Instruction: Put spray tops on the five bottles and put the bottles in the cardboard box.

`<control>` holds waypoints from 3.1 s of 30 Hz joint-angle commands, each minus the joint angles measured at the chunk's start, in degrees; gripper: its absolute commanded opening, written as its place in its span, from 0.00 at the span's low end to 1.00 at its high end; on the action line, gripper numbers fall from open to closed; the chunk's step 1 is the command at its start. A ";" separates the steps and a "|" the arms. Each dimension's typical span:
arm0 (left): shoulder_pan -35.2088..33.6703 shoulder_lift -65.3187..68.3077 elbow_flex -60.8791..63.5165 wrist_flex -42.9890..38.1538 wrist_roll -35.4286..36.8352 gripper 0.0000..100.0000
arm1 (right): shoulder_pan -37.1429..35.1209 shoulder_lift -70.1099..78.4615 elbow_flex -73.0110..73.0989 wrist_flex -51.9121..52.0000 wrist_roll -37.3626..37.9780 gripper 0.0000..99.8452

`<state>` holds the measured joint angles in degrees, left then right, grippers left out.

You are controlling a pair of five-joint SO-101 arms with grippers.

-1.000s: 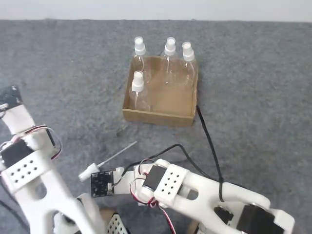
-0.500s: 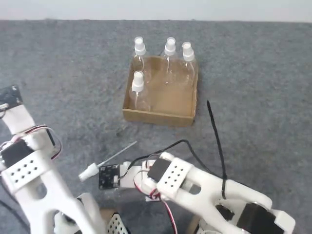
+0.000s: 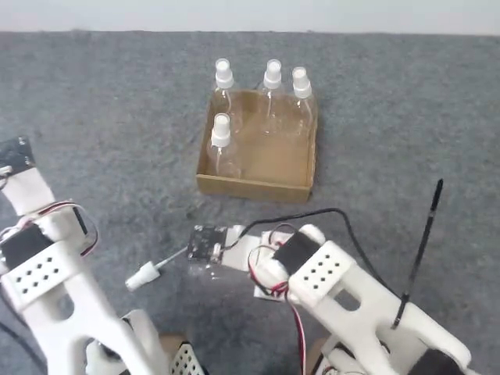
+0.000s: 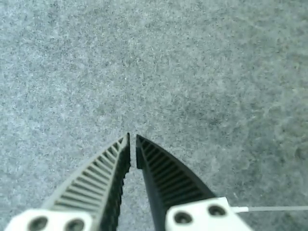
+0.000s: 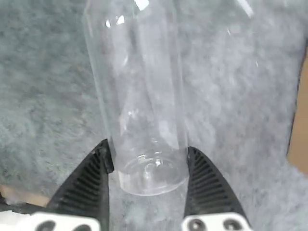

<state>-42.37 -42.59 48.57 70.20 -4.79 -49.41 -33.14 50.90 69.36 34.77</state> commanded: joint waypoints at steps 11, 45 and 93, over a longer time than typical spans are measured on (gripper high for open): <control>-0.26 -2.20 -0.22 -1.76 0.26 0.02 | 5.32 -2.86 -2.11 0.92 0.53 0.01; -0.26 -2.20 -0.22 -1.85 0.26 0.02 | -5.93 -2.68 -2.20 -6.46 -3.43 0.25; -0.35 -2.20 -0.22 -1.58 0.00 0.02 | -9.01 23.43 -13.10 -9.71 -1.14 0.09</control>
<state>-42.37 -42.59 48.57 70.20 -4.79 -60.40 -8.97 41.58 59.25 32.66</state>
